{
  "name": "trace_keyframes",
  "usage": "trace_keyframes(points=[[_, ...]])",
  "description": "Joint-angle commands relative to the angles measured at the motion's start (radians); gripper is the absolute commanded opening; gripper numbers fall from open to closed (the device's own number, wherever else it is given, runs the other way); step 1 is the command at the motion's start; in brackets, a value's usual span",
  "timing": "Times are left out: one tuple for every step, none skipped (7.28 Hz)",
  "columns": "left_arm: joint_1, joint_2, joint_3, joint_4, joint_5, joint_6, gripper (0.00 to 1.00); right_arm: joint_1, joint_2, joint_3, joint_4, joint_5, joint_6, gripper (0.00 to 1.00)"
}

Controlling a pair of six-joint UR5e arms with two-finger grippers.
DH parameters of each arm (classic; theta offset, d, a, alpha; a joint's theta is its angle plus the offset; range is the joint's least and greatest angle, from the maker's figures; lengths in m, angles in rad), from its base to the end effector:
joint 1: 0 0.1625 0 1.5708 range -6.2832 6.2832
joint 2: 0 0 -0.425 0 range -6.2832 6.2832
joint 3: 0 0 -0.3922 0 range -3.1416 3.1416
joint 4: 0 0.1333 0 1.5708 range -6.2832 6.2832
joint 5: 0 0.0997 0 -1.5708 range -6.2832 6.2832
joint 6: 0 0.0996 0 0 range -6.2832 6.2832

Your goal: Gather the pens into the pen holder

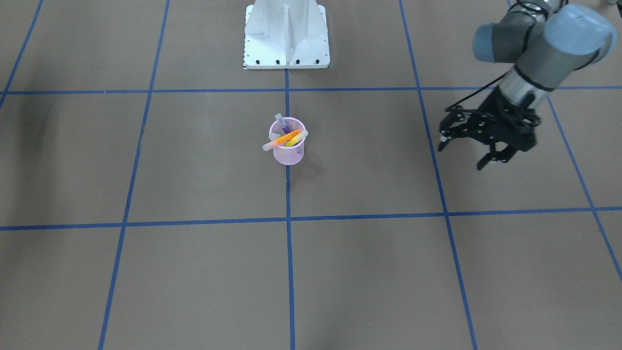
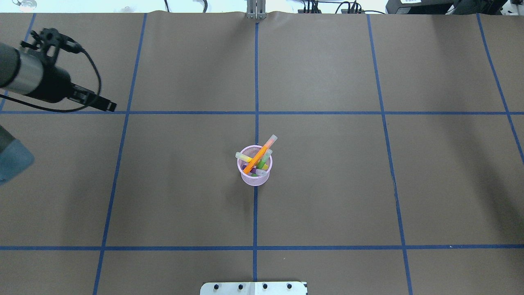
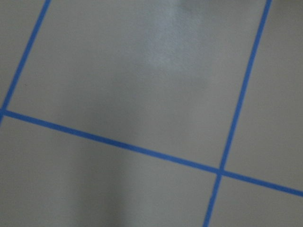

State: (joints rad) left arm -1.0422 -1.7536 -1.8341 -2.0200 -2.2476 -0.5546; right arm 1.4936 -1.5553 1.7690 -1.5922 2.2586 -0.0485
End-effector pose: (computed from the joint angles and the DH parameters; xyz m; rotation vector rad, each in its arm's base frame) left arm 0.2182 -0.5142 0.3819 0.4117 0.9828 0.2792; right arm 0.0311 -0.5063 0.5608 0.1750 -0.6891 -0.1865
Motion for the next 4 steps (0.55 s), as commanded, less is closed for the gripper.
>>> trace_keyframes(points=[[-0.249,0.089,-0.025,0.258,-0.161,0.253,1.0,0.103,-0.052,-0.055,-0.002,0.002,-0.204,1.0],[-0.319,0.123,-0.001,0.3,-0.094,0.365,1.0,0.115,-0.054,-0.087,0.001,0.001,-0.256,1.0],[-0.372,0.146,0.036,0.319,-0.077,0.437,1.0,0.126,-0.055,-0.088,-0.005,-0.001,-0.258,1.0],[-0.413,0.151,0.091,0.319,-0.041,0.625,1.0,0.132,-0.055,-0.091,-0.009,-0.004,-0.258,1.0]])
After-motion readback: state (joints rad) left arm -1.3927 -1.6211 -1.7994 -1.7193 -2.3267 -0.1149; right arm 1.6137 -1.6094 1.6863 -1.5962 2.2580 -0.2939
